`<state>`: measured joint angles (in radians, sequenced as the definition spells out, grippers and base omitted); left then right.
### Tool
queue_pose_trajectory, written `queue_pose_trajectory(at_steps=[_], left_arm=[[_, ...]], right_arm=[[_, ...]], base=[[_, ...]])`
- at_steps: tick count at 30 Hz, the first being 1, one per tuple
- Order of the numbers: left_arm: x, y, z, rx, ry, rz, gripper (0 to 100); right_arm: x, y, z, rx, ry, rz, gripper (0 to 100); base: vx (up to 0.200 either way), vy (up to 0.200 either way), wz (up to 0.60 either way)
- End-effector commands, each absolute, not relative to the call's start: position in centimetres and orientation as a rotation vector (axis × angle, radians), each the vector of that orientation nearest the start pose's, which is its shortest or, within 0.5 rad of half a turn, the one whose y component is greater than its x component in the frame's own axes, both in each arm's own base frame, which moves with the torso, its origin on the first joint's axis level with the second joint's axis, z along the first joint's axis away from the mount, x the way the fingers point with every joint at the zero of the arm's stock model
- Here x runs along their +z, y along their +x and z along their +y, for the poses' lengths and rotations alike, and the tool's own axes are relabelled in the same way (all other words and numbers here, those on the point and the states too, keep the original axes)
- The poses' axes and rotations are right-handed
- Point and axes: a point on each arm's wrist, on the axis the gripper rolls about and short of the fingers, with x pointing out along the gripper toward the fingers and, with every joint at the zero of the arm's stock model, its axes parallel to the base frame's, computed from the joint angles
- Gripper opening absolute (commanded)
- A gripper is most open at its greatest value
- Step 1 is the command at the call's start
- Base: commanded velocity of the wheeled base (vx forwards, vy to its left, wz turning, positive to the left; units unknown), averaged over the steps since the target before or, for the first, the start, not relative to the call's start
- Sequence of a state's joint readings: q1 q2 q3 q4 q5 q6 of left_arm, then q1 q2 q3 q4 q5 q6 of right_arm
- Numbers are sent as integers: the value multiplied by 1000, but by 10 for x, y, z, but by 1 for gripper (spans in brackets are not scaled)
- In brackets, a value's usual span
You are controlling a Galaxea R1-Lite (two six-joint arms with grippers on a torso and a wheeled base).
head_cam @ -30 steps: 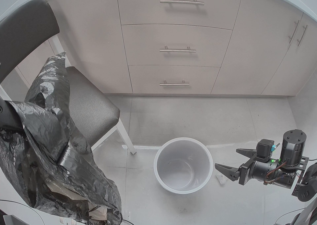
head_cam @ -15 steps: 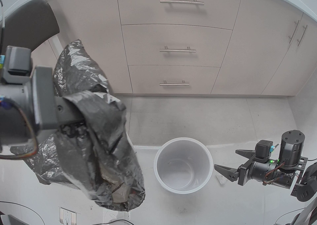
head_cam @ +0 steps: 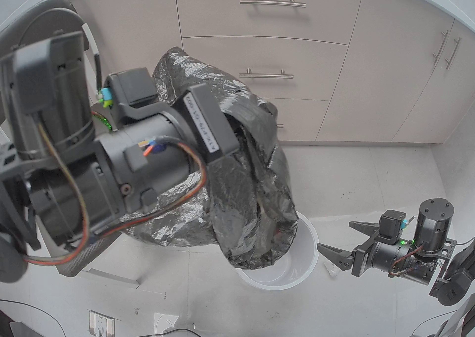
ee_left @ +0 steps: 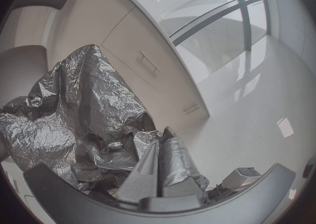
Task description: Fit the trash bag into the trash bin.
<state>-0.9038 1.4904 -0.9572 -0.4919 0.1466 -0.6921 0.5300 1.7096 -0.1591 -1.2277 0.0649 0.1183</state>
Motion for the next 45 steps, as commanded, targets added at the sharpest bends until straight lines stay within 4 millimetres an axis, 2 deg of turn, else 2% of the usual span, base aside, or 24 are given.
queue_pose_trajectory(at_steps=[1, 6, 11, 23, 31, 39, 45], left_arm=[[182, 224, -244, -790, -637, 188, 0], [198, 220, -242, -802, -691, 185, 0], [201, 213, -243, -814, -708, 212, 0], [230, 158, -244, -939, -762, 308, 0], [251, 150, -229, -948, -802, 242, 0], [249, 149, -231, -949, -803, 252, 0], [249, 146, -233, -961, -811, 264, 0]], right_arm=[[44, 186, 122, 612, 5, 419, 100], [34, 186, 128, 625, -8, 459, 100], [33, 186, 130, 632, -7, 464, 100], [36, 192, 133, 624, 21, 436, 100], [38, 191, 138, 635, 64, 438, 100], [40, 190, 144, 600, 57, 417, 100], [52, 178, 152, 656, 71, 377, 100]], base=[[0, 0, 0], [0, 0, 0], [0, 0, 0], [0, 0, 0], [0, 0, 0], [0, 0, 0], [0, 0, 0]])
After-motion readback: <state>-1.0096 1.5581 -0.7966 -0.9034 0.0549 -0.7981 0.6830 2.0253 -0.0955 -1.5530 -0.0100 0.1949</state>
